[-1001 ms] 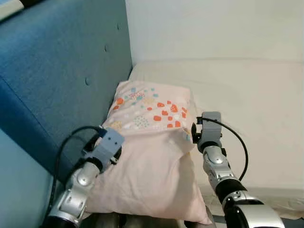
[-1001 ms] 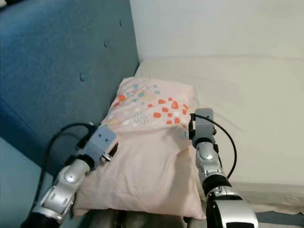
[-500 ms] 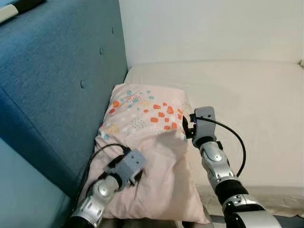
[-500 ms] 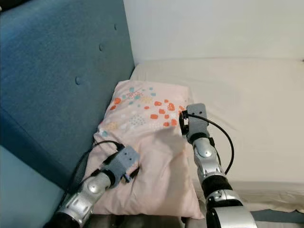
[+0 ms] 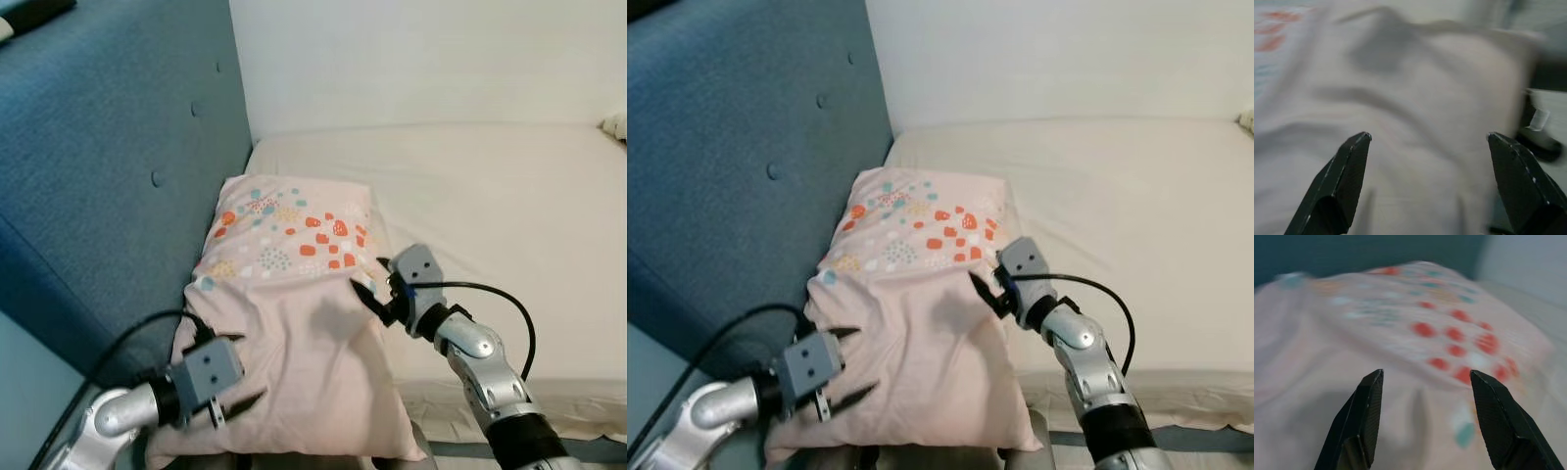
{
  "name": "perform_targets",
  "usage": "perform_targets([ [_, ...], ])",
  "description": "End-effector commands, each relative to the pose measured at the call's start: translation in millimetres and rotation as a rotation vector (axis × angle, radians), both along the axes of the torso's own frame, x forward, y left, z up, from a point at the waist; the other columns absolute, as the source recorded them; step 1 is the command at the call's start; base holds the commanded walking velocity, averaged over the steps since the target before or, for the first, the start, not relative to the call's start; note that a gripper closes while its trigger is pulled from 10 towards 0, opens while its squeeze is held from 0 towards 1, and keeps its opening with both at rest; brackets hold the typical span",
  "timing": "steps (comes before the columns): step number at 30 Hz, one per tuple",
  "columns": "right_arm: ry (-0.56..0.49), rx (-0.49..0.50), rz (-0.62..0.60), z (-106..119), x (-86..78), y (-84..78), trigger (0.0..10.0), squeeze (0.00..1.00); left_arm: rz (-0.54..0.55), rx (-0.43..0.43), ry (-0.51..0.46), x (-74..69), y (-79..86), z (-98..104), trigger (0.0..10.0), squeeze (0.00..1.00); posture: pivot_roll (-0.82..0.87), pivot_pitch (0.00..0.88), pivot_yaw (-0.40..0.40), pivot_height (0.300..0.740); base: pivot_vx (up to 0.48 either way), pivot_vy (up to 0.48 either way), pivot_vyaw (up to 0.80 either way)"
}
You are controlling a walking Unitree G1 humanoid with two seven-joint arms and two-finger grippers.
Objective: Clean up the room
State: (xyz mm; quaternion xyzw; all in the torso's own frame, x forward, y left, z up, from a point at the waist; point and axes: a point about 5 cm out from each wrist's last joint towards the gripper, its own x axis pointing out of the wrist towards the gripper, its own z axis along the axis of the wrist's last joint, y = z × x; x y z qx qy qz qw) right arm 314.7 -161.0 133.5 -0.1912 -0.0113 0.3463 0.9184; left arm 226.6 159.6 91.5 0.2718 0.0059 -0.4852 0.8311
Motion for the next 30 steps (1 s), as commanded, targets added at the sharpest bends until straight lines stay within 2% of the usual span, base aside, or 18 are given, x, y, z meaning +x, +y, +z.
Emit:
perform_targets([
  [1, 0.030, -0.049, 0.052, -3.9, -6.6, -0.3, 10.0, 0.00, -0.044, 0.043, 0.018, -6.8, 3.2, -2.5, 10.0, 0.00, 0.05, 0.133, -0.006, 0.597, 0.000, 0.000, 0.00],
  [2, 0.044, -0.089, 0.097, -5.8, -12.5, -2.0, 10.0, 0.00, -0.057, 0.046, 0.028, -10.1, 2.3, -4.3, 10.0, 0.00, 0.05, 0.133, -0.003, 0.597, 0.000, 0.000, 0.00],
  [3, 0.072, -0.110, 0.136, -8.7, -18.7, -3.1, 10.0, 0.00, -0.059, 0.031, 0.046, -12.3, -0.1, -5.3, 8.1, 0.00, 0.04, 0.131, 0.000, 0.597, 0.000, 0.000, 0.00],
  [4, 0.093, -0.117, 0.160, -10.1, -23.1, -3.9, 10.0, 0.00, -0.061, 0.015, 0.061, -13.9, -1.8, -5.0, 8.1, 0.00, 0.03, 0.132, 0.000, 0.597, 0.000, 0.000, 0.00],
  [5, 0.113, -0.118, 0.185, -11.1, -28.0, -3.6, 10.0, 0.00, -0.063, -0.001, 0.070, -15.3, -3.8, -4.1, 1.0, 0.00, 0.03, 0.132, 0.000, 0.597, 0.000, 0.000, 0.00],
  [6, 0.113, -0.118, 0.185, -11.1, -28.0, -3.6, 10.0, 0.00, -0.063, -0.001, 0.070, -15.3, -3.8, -4.1, 1.0, 0.00, 0.03, 0.132, 0.000, 0.597, 0.000, 0.000, 0.00],
  [7, 0.181, -0.084, 0.246, -11.6, -40.0, -0.7, 3.2, 0.00, -0.068, -0.061, 0.098, -17.8, -9.7, 0.4, 0.0, 0.00, 0.03, 0.129, 0.002, 0.597, 0.000, 0.000, 0.00],
  [8, 0.208, -0.078, 0.274, -11.4, -45.5, 0.5, 0.4, 0.00, -0.075, -0.083, 0.111, -19.2, -12.2, 2.0, 0.0, 0.00, 0.03, 0.129, 0.001, 0.597, 0.000, 0.000, 0.00],
  [9, 0.236, -0.069, 0.297, -11.5, -49.8, 1.7, 0.0, 0.00, -0.081, -0.093, 0.120, -20.1, -14.2, 2.8, 0.0, 0.00, 0.02, 0.130, 0.002, 0.597, 0.000, 0.000, 0.00],
  [13, 0.296, -0.051, 0.343, -11.7, -57.5, 5.4, 0.0, 0.00, -0.105, -0.091, 0.132, -22.2, -17.6, 0.8, 0.0, 0.00, 0.02, 0.128, 0.002, 0.597, 0.000, 0.000, 0.00],
  [16, 0.363, -0.054, 0.405, -14.4, -62.9, 15.6, 0.0, 0.00, -0.172, -0.037, 0.181, -25.9, -21.2, -8.8, 0.0, 0.00, 0.01, 0.129, 0.003, 0.597, 0.000, 0.000, 0.00],
  [18, 0.363, -0.054, 0.405, -14.4, -62.9, 15.6, 0.0, 0.00, -0.172, -0.037, 0.181, -25.9, -21.2, -8.8, 0.0, 0.00, 0.01, 0.129, 0.003, 0.597, 0.000, 0.000, 0.00],
  [21, 0.423, -0.121, 0.464, -25.9, -67.1, 29.5, 0.0, 0.00, -0.244, 0.087, 0.217, -28.8, -22.8, -21.4, 0.0, 0.00, 0.01, 0.132, 0.003, 0.597, 0.000, 0.000, 0.00],
  [22, 0.423, -0.121, 0.464, -25.9, -67.1, 29.5, 0.0, 0.00, -0.244, 0.087, 0.217, -28.8, -22.8, -21.4, 0.0, 0.00, 0.01, 0.132, 0.003, 0.597, 0.000, 0.000, 0.00],
  [23, 0.425, -0.122, 0.467, -26.0, -67.6, 30.1, 0.0, 0.00, -0.243, 0.090, 0.216, -28.5, -23.0, -21.7, 0.0, 0.00, 0.01, 0.132, 0.003, 0.597, 0.000, 0.000, 0.00],
  [25, 0.419, -0.120, 0.450, -28.1, -64.9, 34.5, 0.0, 0.00, -0.241, 0.187, 0.144, -20.5, -28.0, -32.7, 0.0, 0.00, 0.00, 0.137, -0.006, 0.597, 0.000, 0.000, 0.00],
  [30, 0.443, -0.132, 0.443, -37.1, -63.4, 42.0, 0.0, 0.00, -0.230, 0.213, 0.115, -12.8, -40.3, -44.2, 0.0, 0.00, -0.01, 0.143, -0.008, 0.597, 0.000, 0.000, 0.00],
])
